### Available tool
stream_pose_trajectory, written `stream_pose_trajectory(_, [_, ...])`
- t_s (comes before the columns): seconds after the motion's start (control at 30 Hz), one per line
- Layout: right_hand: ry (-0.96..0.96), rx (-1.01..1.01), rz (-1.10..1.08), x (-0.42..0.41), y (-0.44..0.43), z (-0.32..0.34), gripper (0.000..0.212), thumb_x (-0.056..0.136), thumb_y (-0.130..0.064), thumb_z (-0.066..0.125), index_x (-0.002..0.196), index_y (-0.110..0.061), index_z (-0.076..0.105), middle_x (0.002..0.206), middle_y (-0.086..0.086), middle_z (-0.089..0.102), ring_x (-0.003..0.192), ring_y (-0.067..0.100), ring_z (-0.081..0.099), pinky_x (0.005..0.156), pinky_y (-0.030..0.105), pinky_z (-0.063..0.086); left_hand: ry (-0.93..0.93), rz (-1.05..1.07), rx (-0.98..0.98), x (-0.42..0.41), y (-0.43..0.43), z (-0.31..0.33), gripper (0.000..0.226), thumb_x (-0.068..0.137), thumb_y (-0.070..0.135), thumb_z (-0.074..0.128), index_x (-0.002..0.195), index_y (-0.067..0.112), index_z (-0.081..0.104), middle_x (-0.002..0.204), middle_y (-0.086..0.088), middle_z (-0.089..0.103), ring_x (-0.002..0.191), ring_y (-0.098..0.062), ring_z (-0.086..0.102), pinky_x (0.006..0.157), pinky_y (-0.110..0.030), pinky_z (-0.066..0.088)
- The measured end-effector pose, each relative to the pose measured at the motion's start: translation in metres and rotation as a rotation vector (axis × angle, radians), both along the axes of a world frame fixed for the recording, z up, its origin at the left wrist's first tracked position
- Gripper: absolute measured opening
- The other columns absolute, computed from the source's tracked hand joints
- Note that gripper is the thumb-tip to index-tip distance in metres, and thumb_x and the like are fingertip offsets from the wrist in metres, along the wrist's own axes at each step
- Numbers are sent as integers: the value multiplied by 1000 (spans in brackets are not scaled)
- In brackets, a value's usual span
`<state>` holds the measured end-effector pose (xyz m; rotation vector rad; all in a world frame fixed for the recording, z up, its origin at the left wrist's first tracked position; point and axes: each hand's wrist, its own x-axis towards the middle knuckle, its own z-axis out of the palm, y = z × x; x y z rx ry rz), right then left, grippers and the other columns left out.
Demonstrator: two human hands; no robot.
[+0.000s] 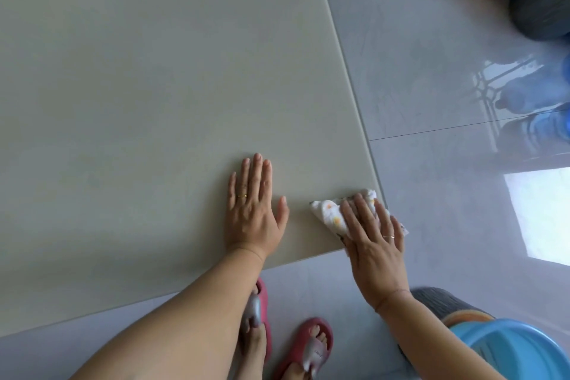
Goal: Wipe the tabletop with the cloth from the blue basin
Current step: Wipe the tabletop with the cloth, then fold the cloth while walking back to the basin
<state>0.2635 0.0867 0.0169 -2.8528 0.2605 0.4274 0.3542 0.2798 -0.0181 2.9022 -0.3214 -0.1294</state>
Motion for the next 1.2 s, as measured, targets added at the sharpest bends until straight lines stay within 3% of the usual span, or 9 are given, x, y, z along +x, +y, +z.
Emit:
stream_pose_trajectory(0.17, [-54,111,-210,13,4,17,48,93,-7,46,133,-33,48,144,-15,40,121,27,34,90,34,28,60,2,30,-2,-3,6,67,89,38,29,146,3,32,154,-17,28,143,-33,25,116,-49,22])
stream_pose_trajectory(0.33, [-213,433,-435,18,0,62,42,94,-4,39,125,-25,56,131,-9,53,103,24,42,81,22,28,271,53,44,-3,-21,35,62,100,40,33,151,9,16,160,-13,2,148,-27,-1,118,-39,-5])
stream_pose_trajectory(0.5, [-313,552,-521,14,7,130,40,94,-8,38,125,-27,55,127,-10,53,104,22,42,76,15,29,957,558,-1154,-27,-84,147,53,99,52,30,121,17,63,126,-6,64,117,-19,59,103,-36,43])
stream_pose_trajectory(0.6, [-297,546,-460,8,11,173,39,96,-17,41,131,-33,48,139,-11,41,122,17,33,97,20,27,1197,448,-1478,-37,-101,200,73,91,70,21,121,18,64,118,-3,69,111,-14,64,88,-30,49])
stream_pose_trajectory(0.77, [-367,655,-497,-15,-10,240,31,99,-30,38,123,-35,56,142,-9,39,129,11,35,103,24,28,1192,260,-1502,-47,-111,265,55,88,53,51,124,13,61,123,-12,64,108,-21,62,82,-28,53])
stream_pose_trajectory(0.83, [-441,632,-614,-28,-27,260,29,94,-27,52,122,-29,57,140,-8,41,126,12,40,97,22,33,1191,226,-1498,-56,-119,285,45,83,41,62,118,13,65,98,-18,59,88,-30,53,76,-32,50])
stream_pose_trajectory(0.93, [-374,832,-872,-51,-58,286,63,82,-40,67,137,-22,43,135,-8,44,121,11,44,97,29,39,1196,202,-1473,-71,-132,312,37,73,38,71,101,15,71,66,-6,41,62,-19,41,56,-25,48])
stream_pose_trajectory(1.03, [-139,1407,-939,-76,-86,311,55,74,-52,66,115,-15,66,114,7,68,100,20,65,83,33,53,1228,116,-1450,-83,-143,340,45,78,41,69,114,13,67,83,-3,68,75,-15,64,63,-25,53])
stream_pose_trajectory(1.2, [-229,1531,-763,-101,-104,367,35,71,-30,75,97,-7,71,91,10,70,83,18,68,70,27,54,1150,33,-1403,-93,-149,403,47,75,44,71,110,13,69,93,-6,73,81,-21,68,62,-28,54])
